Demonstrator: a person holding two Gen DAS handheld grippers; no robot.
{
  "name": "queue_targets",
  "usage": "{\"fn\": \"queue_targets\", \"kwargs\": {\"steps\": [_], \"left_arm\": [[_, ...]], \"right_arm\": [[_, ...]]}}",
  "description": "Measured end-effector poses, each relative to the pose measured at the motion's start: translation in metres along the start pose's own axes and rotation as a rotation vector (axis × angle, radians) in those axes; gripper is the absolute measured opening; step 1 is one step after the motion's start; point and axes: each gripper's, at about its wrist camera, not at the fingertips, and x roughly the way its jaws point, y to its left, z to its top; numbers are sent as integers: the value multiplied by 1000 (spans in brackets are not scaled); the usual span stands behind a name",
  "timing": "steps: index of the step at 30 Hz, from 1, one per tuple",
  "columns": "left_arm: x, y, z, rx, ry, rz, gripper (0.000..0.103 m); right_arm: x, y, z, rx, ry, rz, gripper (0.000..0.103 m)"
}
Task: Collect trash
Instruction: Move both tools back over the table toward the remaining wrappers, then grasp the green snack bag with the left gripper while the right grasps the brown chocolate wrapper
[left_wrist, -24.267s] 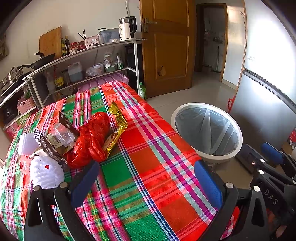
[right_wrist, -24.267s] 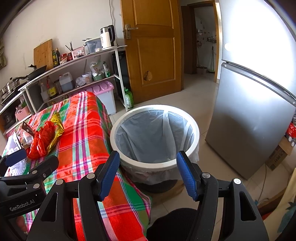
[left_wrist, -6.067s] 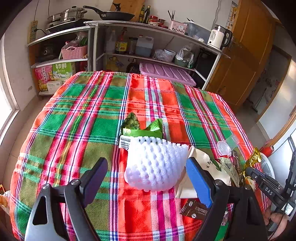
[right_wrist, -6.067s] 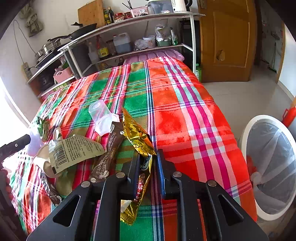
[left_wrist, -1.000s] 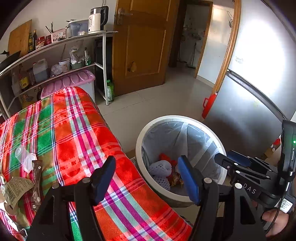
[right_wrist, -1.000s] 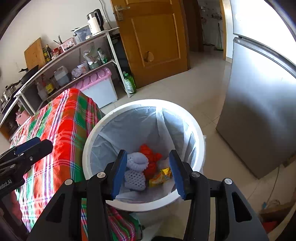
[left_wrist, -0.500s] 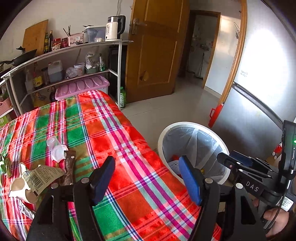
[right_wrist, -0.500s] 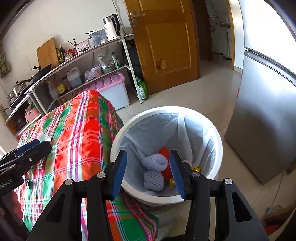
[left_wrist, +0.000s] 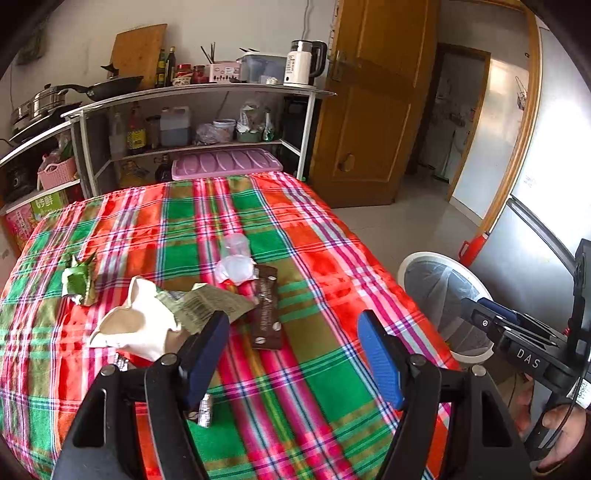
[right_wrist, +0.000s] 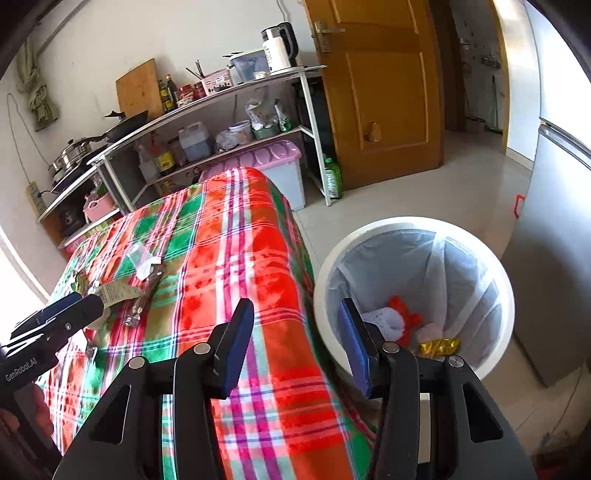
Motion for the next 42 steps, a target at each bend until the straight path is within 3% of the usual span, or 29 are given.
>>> {"fn": "queue_targets", "kwargs": {"steps": [8,21,31,42], "left_arm": [[-9,58,-3,-83,-12,99,76],[-17,131,-2,-168,-21,190,77],[-13,173,1,-221,-14,215,77],[-3,195,1,-234,10,226,77]], "right_arm": [[21,51,3,-83,32,66,48],[65,119,12,-172,99,125,48],[99,154,8,-204,173,139,48],[123,169,9,-208,207,126,48]]}}
